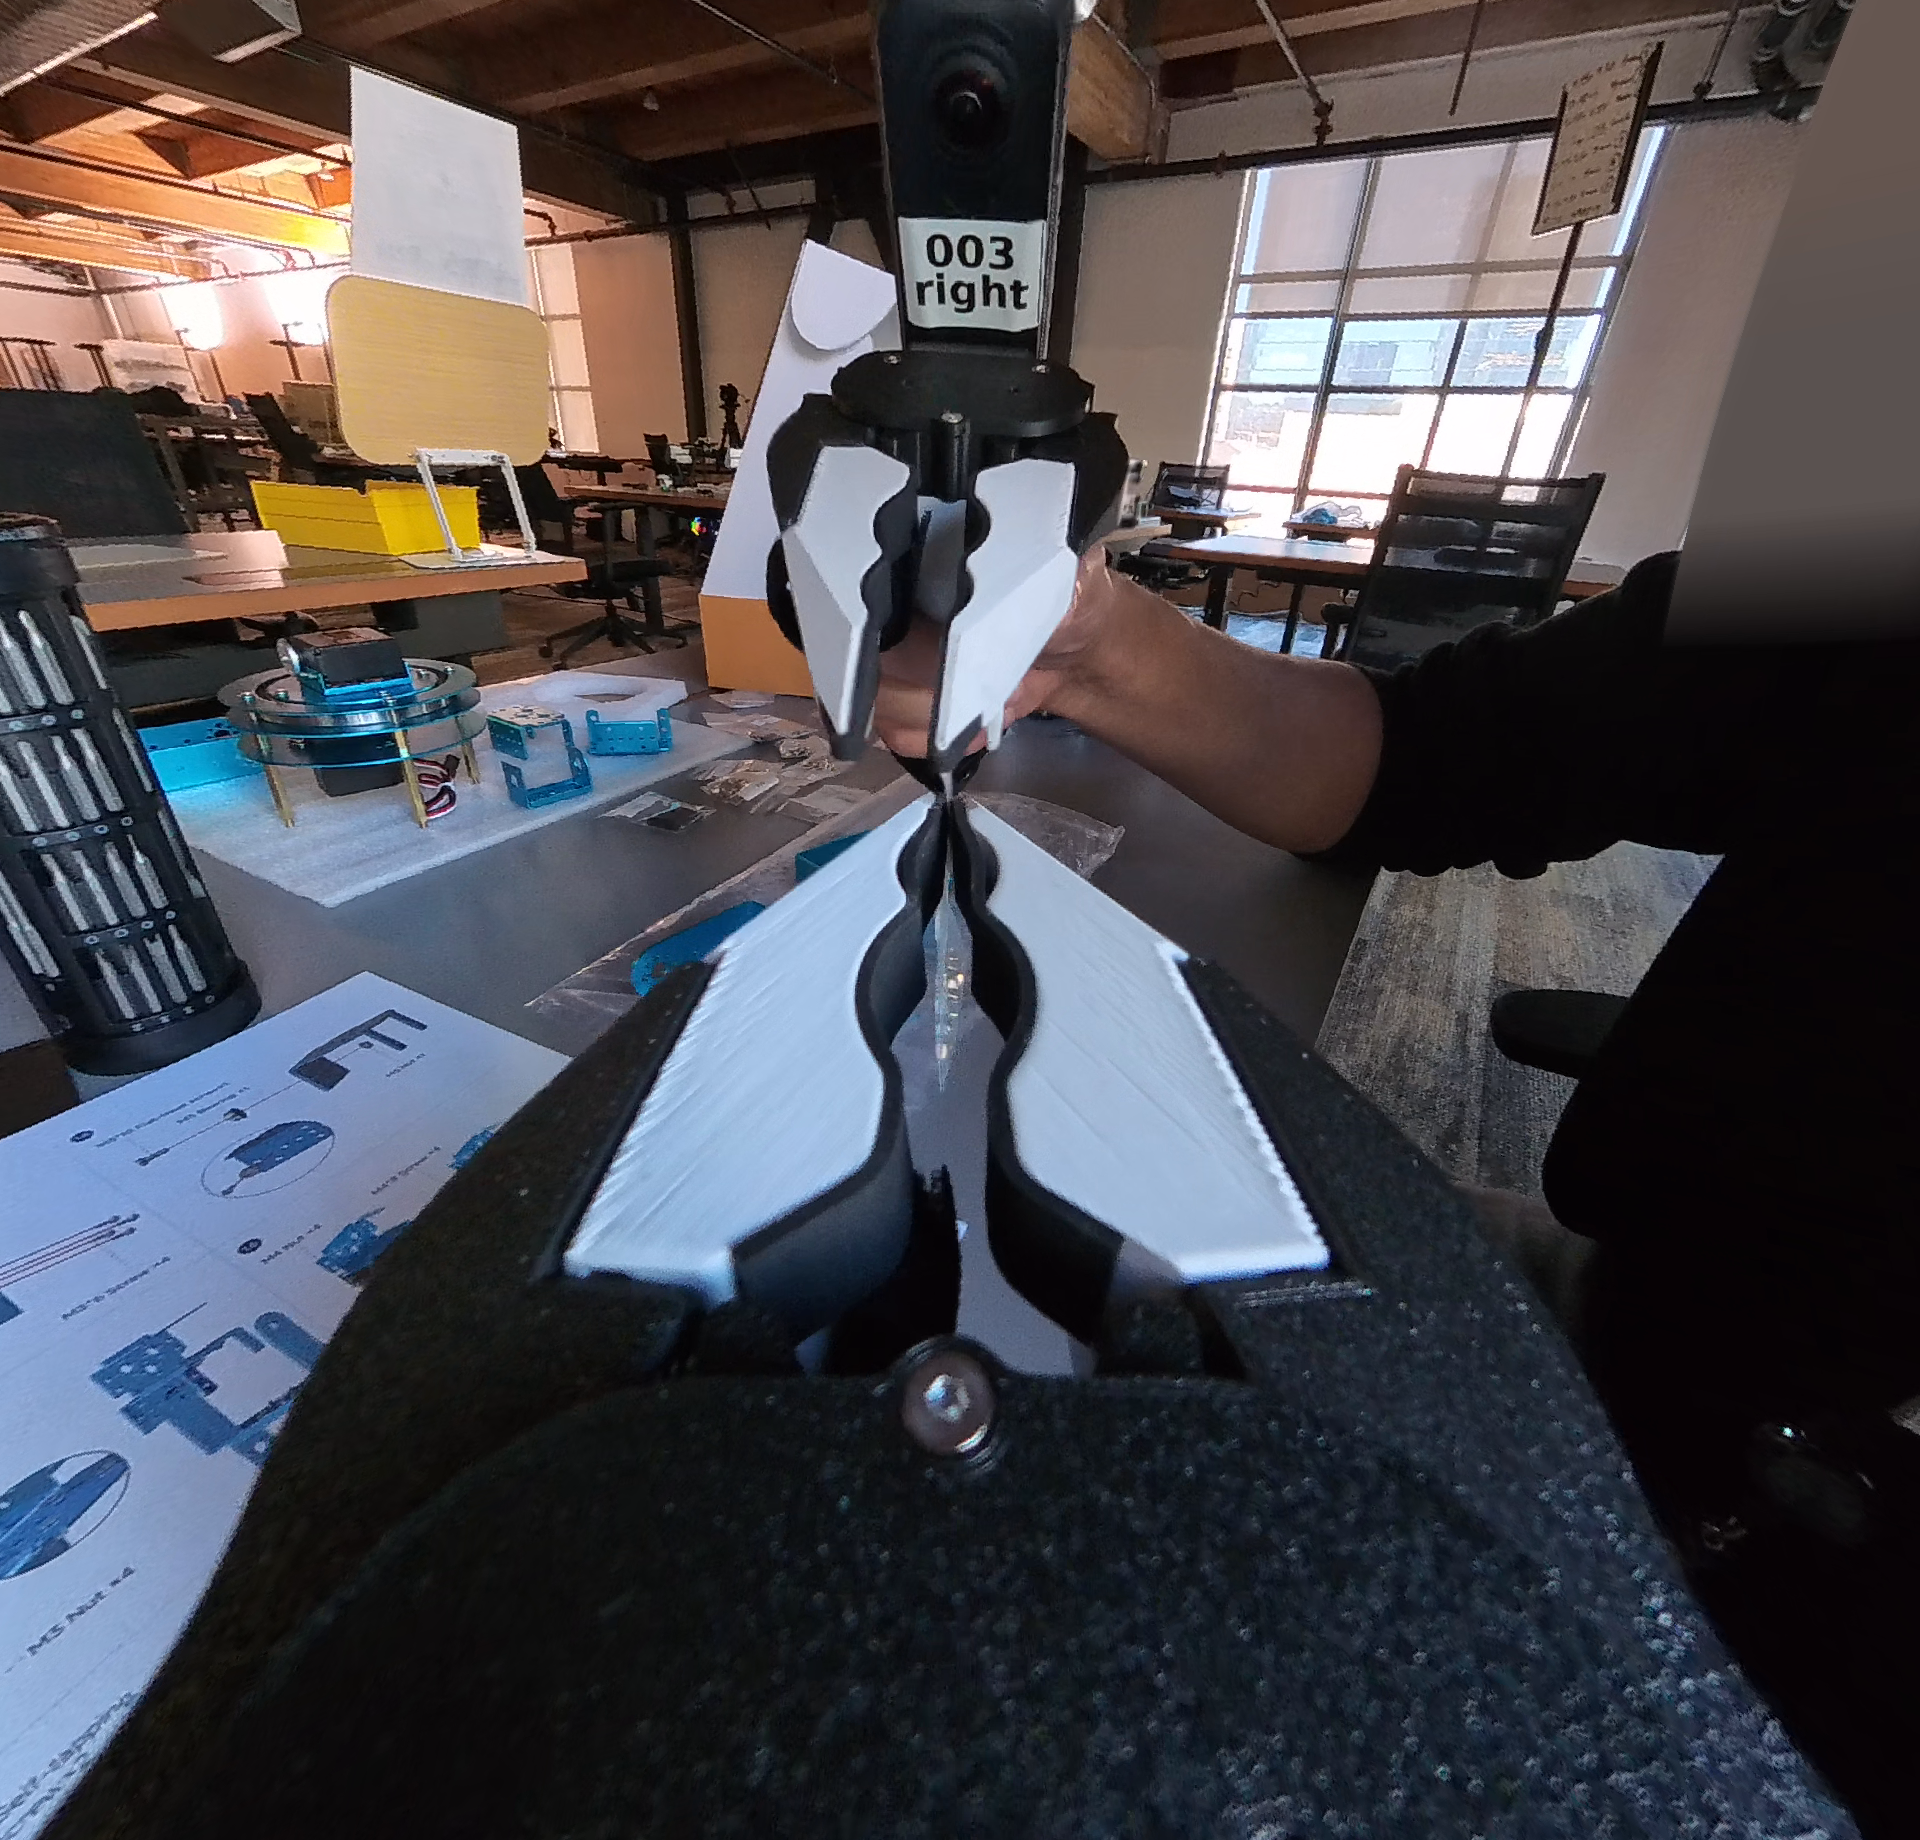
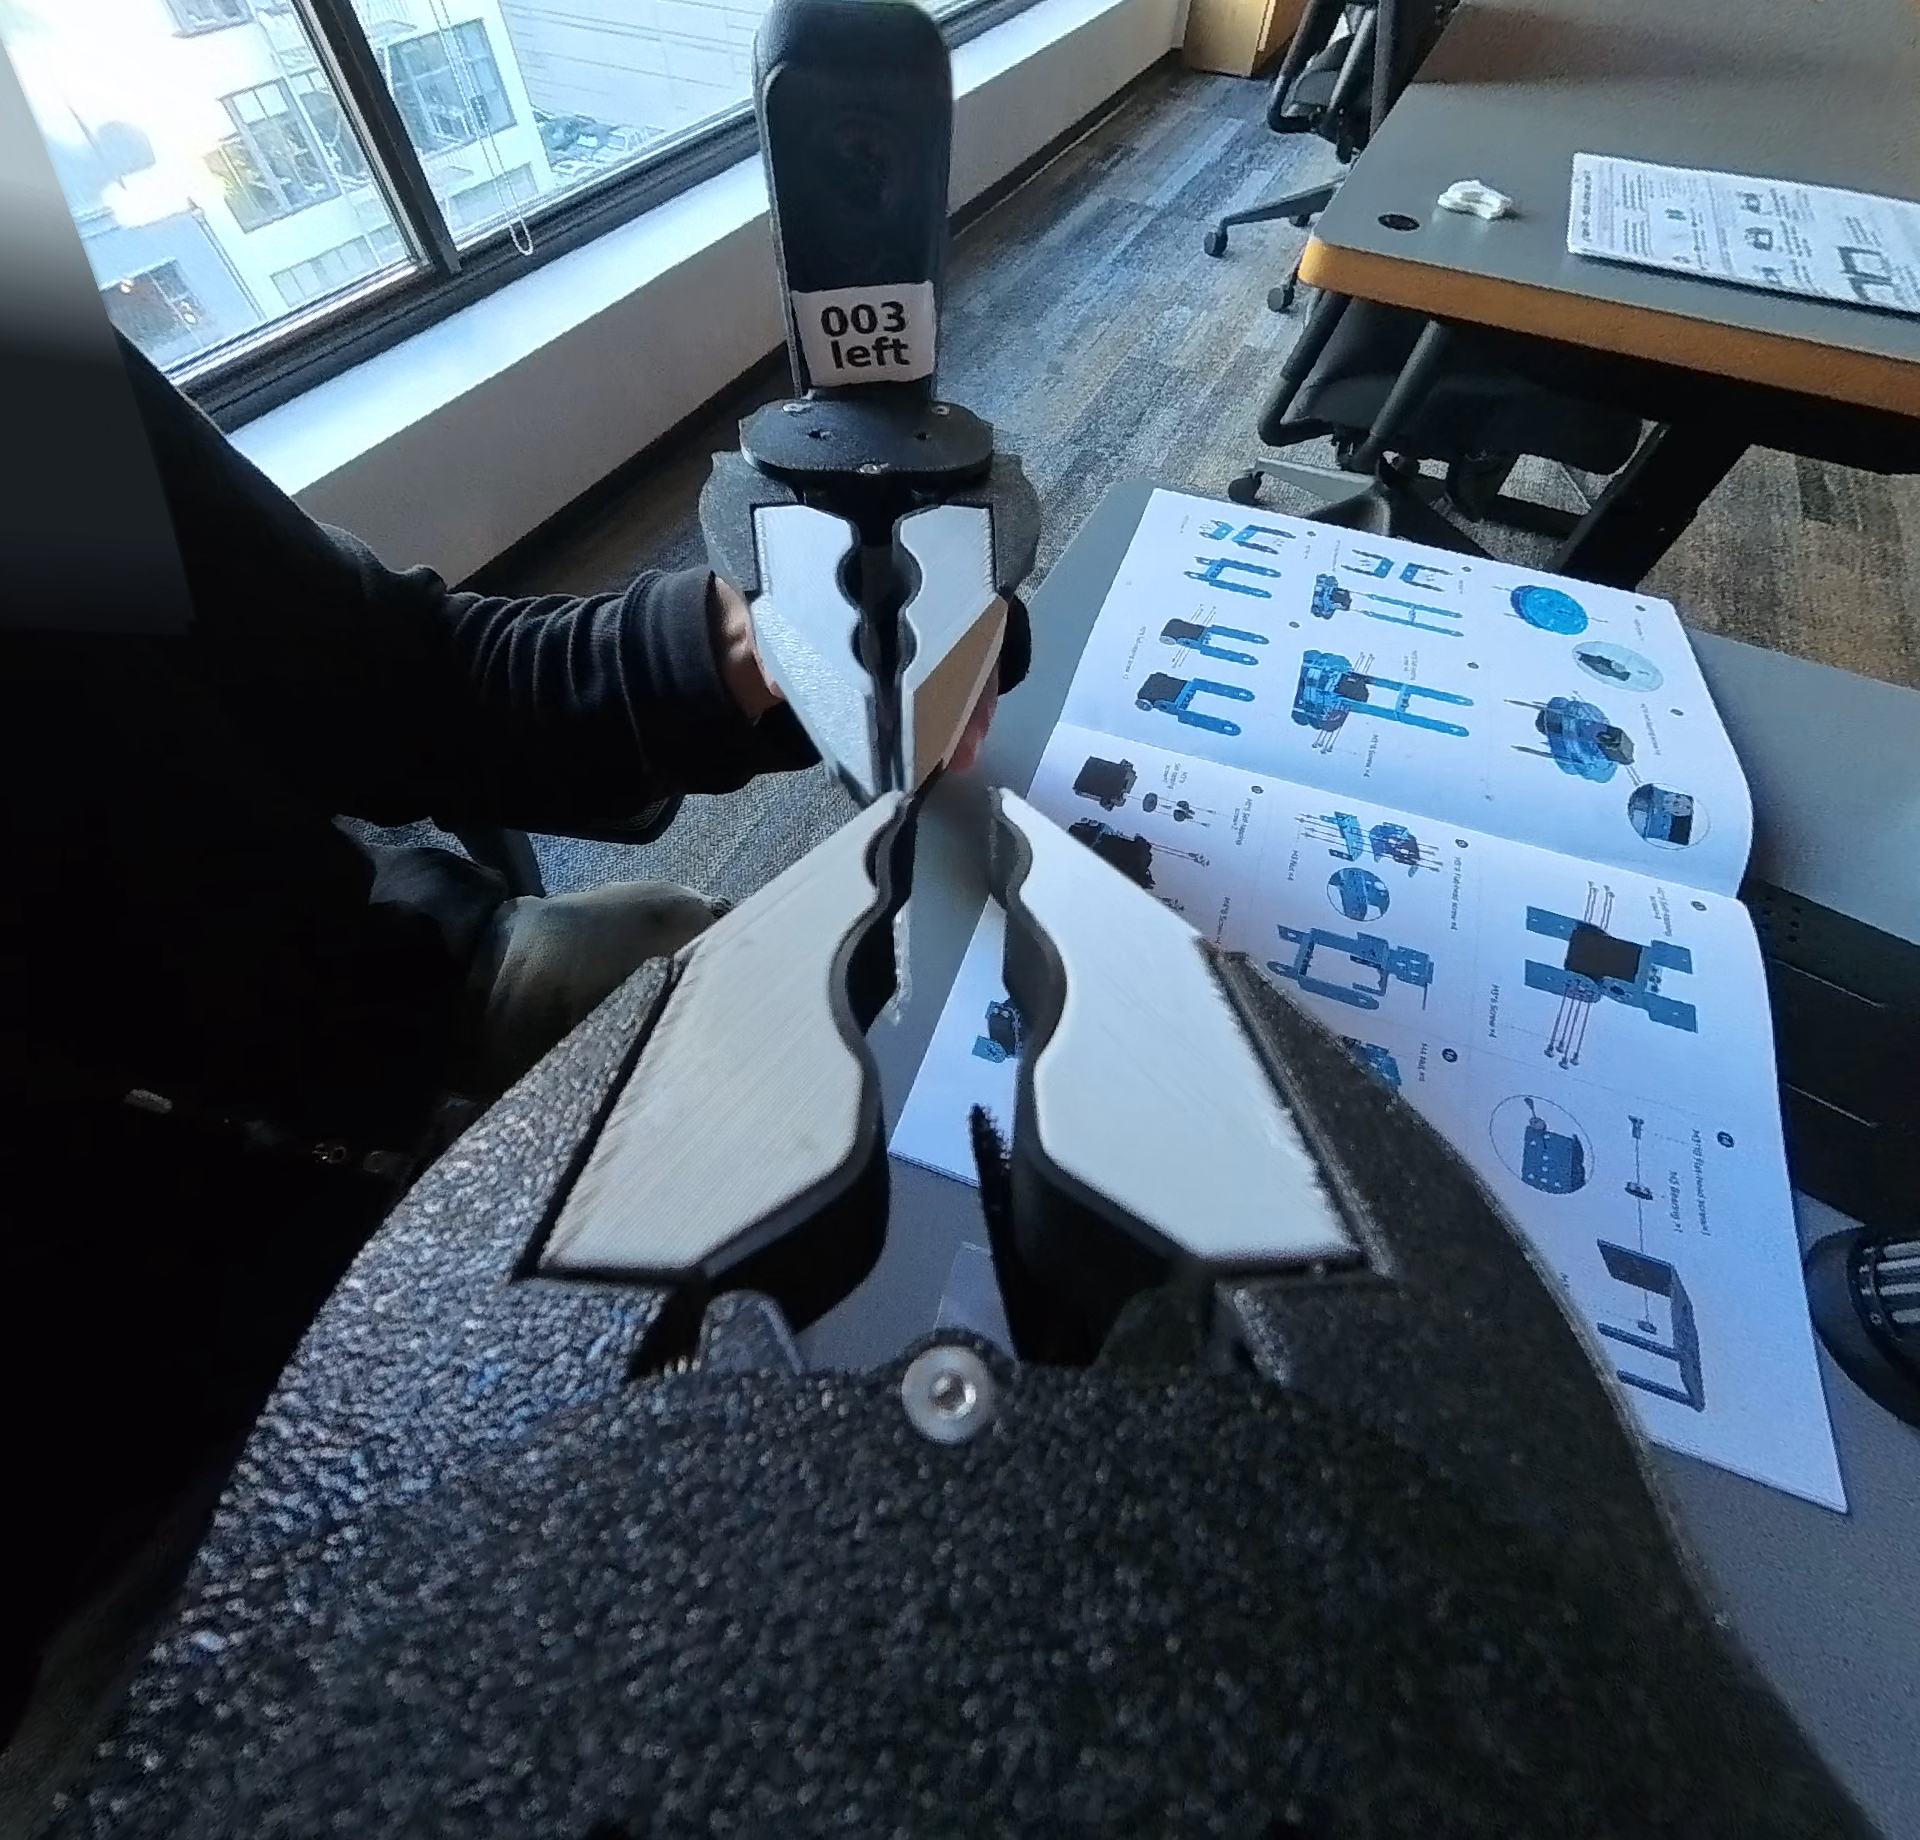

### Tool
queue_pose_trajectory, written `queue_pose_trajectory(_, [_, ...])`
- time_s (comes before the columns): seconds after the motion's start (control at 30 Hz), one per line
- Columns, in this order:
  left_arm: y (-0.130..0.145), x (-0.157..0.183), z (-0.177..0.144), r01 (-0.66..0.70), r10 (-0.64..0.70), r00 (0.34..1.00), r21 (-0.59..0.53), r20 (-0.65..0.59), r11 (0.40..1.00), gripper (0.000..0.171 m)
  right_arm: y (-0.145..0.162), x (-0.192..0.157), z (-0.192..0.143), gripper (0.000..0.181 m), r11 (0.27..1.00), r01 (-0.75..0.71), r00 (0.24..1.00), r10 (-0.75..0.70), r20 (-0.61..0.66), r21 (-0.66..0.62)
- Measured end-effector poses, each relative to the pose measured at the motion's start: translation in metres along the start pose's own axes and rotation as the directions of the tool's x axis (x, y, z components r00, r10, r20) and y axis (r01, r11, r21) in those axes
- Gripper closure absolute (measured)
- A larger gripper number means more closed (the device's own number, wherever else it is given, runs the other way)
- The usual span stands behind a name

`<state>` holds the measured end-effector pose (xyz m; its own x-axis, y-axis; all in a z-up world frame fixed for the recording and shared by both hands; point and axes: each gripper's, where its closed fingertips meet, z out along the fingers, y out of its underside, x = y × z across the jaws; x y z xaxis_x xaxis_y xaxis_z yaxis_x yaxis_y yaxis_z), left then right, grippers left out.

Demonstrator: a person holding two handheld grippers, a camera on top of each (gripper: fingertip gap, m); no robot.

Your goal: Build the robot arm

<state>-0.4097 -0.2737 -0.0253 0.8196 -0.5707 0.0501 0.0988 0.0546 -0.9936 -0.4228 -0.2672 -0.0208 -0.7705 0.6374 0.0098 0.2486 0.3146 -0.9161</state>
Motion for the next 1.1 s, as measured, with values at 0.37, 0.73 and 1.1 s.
queue_pose_trajectory(0.37, [-0.021, -0.007, -0.011, 0.06, -0.061, 0.998, 0.127, 0.002, 0.99, 0.171, -0.013, -0.006, -0.005, 0.181, 0.997, 0.005, 0.999, -0.008, 0.035, 0.083])
queue_pose_trajectory(0.73, [-0.025, -0.008, -0.017, 0.078, -0.08, 0.997, 0.157, 0.003, 0.984, 0.171, -0.019, -0.005, -0.011, 0.181, 0.994, -0.025, 0.999, 0.021, 0.041, 0.109])
queue_pose_trajectory(1.1, [-0.026, 0.0, -0.02, 0.036, -0.037, 0.999, 0.146, 0.003, 0.989, 0.171, -0.015, -0.013, -0.004, 0.174, 0.998, 0.002, 0.999, -0.005, 0.052, 0.067])
